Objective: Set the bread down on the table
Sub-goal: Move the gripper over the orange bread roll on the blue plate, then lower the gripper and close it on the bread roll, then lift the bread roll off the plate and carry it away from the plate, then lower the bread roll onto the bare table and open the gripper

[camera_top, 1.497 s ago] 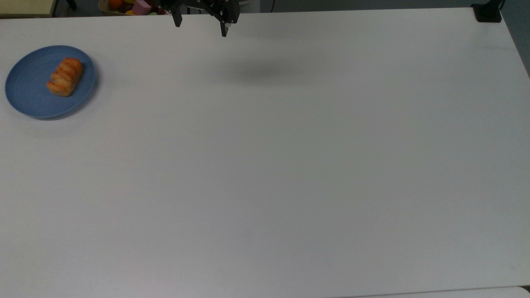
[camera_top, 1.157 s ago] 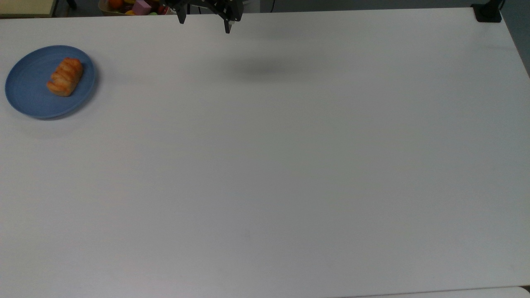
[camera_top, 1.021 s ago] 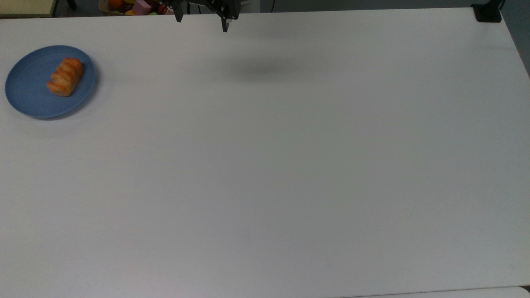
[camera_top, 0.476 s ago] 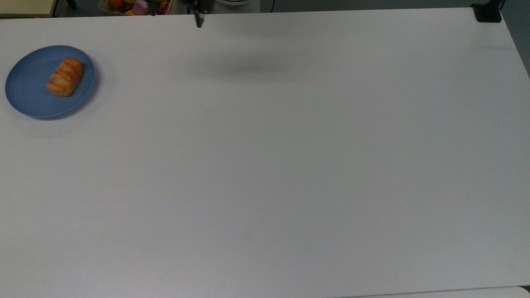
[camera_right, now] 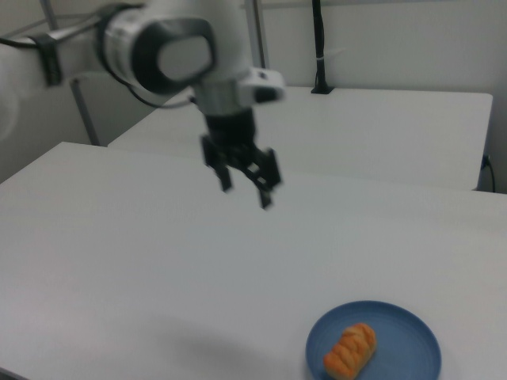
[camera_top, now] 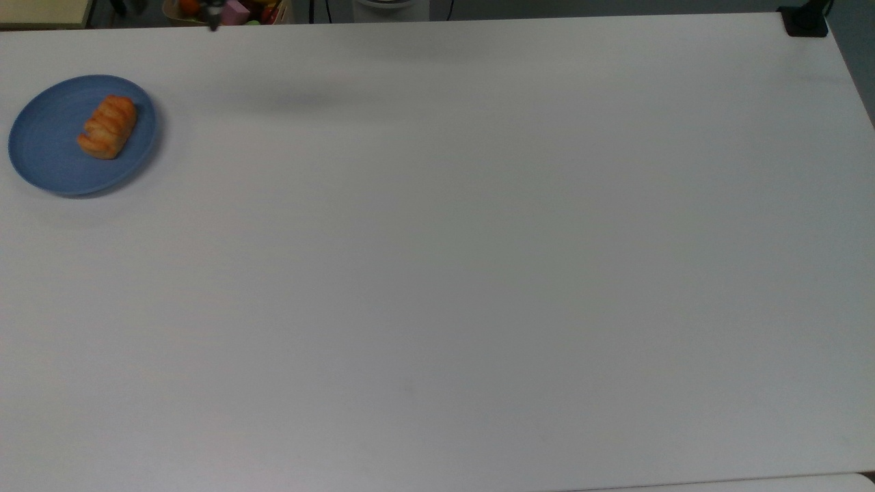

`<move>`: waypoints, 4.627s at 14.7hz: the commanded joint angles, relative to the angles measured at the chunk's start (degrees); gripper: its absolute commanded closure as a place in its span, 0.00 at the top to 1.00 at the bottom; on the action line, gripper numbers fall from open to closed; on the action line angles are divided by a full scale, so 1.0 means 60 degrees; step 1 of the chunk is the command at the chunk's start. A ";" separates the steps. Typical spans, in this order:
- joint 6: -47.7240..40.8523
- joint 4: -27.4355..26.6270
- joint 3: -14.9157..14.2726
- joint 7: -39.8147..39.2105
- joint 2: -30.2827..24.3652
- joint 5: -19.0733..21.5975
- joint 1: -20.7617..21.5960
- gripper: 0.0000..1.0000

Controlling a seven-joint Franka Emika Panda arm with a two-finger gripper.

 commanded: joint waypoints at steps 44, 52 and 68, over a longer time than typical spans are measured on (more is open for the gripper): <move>0.1208 -0.1959 -0.1022 -0.0691 -0.0797 0.0095 0.1404 0.00; 0.0734 -0.2556 0.0988 0.0354 -0.0856 -0.0111 0.1404 0.00; 0.4030 -0.5663 0.1883 0.2375 0.0300 -0.1239 0.1946 0.07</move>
